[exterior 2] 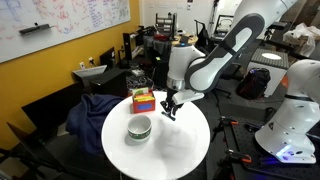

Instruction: Remove the marker from the mug cup and place it on the table

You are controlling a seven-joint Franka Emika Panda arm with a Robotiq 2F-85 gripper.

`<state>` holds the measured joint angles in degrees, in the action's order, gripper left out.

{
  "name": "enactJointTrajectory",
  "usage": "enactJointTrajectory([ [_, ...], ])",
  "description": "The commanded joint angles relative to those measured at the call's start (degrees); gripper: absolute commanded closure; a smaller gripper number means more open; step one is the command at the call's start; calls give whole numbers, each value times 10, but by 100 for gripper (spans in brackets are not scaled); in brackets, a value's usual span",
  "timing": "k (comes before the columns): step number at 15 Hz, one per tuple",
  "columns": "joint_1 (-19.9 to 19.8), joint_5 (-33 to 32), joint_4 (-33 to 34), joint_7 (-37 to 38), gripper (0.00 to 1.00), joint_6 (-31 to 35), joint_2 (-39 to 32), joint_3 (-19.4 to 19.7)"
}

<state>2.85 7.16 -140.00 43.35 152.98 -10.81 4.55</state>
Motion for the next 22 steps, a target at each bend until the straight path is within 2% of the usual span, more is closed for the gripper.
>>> enactJointTrajectory([
  [1, -2, 3, 7, 18, 42, -1, -1, 2],
  [6, -3, 1, 13, 21, 4, -4, -2, 3],
  [7, -3, -1, 13, 25, 0, -5, -2, 4],
  [14, -3, -1, -1, 7, 0, 7, 15, -2],
  [22, -12, 14, -37, -153, 0, 44, 47, -23],
])
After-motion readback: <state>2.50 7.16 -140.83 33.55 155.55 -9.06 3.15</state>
